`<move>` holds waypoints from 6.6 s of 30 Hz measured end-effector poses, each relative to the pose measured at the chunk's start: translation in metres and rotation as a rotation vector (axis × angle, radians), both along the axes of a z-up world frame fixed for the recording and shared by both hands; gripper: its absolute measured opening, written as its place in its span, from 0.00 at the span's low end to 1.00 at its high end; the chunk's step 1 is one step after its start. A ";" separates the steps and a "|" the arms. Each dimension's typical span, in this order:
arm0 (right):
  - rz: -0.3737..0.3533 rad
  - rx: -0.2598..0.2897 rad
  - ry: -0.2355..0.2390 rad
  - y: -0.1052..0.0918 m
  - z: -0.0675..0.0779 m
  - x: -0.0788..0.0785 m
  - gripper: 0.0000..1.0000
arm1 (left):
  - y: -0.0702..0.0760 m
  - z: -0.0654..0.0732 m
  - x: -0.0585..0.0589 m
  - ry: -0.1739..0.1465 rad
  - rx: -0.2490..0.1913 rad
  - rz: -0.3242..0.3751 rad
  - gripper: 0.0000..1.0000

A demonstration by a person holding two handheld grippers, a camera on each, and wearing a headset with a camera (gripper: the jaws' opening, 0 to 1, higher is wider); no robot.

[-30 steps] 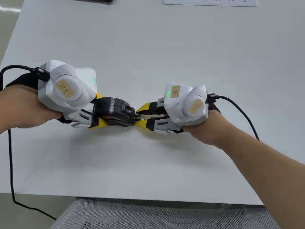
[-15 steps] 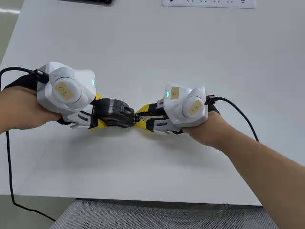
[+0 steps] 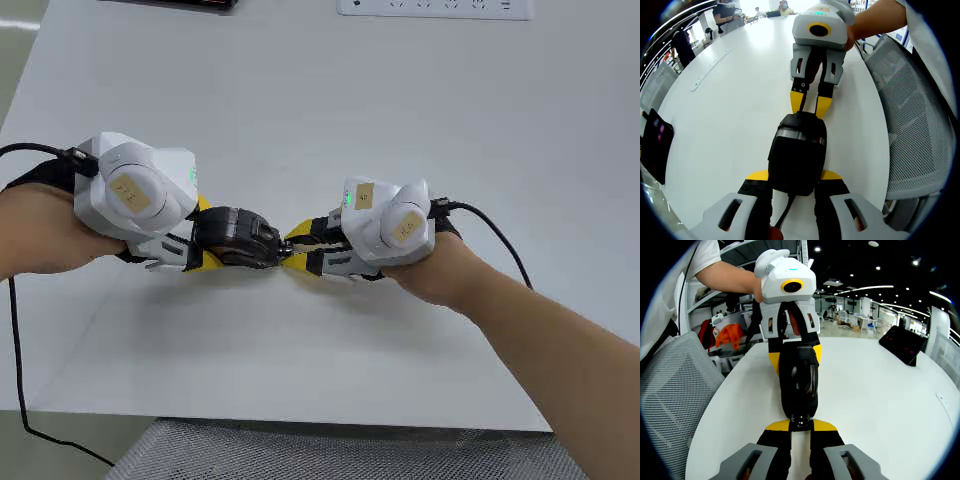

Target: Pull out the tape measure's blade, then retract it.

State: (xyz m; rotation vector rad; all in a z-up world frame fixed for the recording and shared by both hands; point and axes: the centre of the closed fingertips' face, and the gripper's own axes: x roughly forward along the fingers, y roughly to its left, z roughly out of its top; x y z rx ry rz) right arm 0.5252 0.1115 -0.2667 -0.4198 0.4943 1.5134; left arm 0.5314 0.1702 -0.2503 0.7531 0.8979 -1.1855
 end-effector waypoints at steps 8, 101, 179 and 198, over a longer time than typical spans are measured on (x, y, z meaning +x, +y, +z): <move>-0.007 -0.012 0.004 -0.011 -0.001 0.000 0.10 | -0.001 0.000 0.000 0.003 -0.003 0.002 0.27; -0.072 -0.114 -0.019 -0.104 0.000 0.005 0.09 | -0.001 0.000 0.000 -0.009 0.007 0.015 0.27; -0.121 -0.190 -0.016 -0.165 0.002 0.002 0.09 | -0.001 0.001 0.000 -0.017 0.009 0.014 0.27; -0.128 -0.214 -0.021 -0.180 0.005 0.001 0.09 | -0.001 0.000 0.000 -0.017 0.010 0.013 0.27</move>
